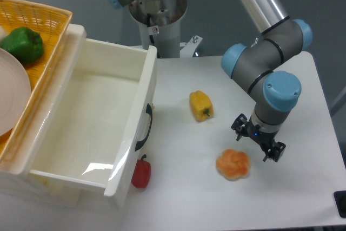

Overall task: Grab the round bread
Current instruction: 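Move the gripper over the orange round bread and lower toward it, then close the gripper fingers around the orange round bread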

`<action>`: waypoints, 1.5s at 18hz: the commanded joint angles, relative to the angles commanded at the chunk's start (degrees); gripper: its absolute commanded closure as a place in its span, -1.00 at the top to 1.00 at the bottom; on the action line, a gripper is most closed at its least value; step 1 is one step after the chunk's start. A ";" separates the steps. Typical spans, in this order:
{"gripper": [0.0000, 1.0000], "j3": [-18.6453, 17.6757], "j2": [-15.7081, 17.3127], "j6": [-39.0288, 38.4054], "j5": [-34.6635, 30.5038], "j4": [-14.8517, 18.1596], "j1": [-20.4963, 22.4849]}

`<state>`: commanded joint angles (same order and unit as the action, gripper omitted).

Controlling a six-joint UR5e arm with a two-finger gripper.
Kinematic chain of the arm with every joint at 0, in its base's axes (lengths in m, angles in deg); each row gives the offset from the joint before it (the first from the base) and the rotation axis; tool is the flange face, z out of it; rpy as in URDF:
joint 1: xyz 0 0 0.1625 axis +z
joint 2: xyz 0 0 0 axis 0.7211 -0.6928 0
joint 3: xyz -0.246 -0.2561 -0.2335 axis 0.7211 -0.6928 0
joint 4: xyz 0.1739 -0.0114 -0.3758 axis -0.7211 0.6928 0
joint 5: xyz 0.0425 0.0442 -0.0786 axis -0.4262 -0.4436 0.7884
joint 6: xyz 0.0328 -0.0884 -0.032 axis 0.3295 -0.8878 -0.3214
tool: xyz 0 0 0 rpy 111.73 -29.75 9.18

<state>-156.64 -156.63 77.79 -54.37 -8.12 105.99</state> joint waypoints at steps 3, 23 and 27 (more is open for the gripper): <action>1.00 -0.18 -0.26 -2.19 0.09 0.00 -0.53; 0.95 -4.57 -2.02 -3.77 -1.41 -3.60 -1.67; 0.67 -4.66 -2.73 -5.01 -3.51 -6.50 -2.72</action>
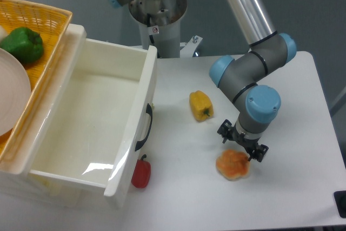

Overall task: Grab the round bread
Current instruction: 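Close the gripper fingers around the orange round bread, then lift the grasped bread up off the table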

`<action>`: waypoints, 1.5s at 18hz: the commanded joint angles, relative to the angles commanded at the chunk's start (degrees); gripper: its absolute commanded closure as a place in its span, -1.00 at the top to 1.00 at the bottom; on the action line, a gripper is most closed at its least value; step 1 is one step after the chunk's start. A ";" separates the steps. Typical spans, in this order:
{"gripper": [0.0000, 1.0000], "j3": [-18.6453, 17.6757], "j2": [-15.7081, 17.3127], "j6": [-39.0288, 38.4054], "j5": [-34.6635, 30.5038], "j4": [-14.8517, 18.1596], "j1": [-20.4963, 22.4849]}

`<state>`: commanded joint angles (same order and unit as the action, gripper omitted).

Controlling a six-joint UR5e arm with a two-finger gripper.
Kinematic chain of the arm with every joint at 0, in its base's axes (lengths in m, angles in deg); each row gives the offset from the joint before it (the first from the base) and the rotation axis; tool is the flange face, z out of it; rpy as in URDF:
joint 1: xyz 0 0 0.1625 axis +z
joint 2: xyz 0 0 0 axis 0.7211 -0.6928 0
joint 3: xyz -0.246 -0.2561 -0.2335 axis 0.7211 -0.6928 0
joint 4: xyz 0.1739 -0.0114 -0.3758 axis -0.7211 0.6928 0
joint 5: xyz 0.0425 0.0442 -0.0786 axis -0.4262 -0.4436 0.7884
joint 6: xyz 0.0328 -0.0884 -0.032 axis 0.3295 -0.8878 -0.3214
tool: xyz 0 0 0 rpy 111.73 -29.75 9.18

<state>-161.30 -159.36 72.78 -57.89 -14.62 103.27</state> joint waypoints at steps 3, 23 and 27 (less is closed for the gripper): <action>0.04 0.09 0.09 0.09 0.00 -0.09 0.00; -1.00 17.57 -0.70 8.79 0.43 18.97 2.99; -1.00 21.70 -0.70 8.96 5.35 23.10 4.56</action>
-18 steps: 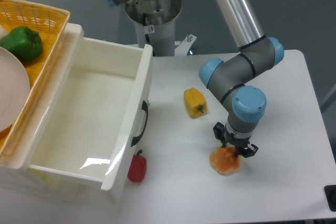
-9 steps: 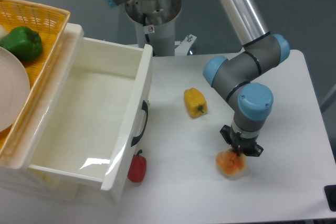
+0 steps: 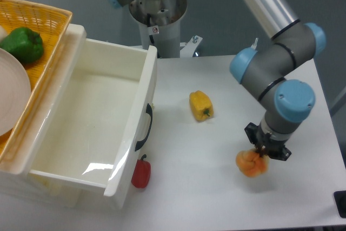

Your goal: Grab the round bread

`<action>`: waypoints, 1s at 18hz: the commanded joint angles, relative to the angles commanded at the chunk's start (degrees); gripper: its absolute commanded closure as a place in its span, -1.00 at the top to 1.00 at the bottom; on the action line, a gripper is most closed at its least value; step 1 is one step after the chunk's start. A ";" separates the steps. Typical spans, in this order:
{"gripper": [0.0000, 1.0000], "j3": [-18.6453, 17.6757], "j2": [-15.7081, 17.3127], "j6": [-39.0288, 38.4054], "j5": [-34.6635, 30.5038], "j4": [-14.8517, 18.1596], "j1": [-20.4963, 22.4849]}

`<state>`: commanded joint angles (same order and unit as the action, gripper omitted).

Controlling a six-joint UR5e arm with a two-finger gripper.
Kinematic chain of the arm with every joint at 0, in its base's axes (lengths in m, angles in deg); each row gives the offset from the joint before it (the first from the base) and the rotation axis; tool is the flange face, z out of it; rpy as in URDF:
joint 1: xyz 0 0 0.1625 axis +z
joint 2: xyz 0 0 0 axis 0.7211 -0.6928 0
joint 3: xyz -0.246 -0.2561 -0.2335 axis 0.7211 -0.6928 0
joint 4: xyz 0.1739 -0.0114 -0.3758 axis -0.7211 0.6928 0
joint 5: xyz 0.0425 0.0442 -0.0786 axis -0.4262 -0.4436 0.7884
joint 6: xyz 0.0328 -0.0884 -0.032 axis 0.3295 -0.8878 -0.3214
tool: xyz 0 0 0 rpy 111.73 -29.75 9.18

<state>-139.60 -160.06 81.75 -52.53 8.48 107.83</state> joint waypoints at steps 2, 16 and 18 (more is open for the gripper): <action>-1.00 2.20 0.09 0.00 0.35 0.98 0.36; -1.00 6.96 0.00 9.14 -6.50 10.21 2.82; -1.00 6.87 0.00 9.14 -6.50 10.21 2.82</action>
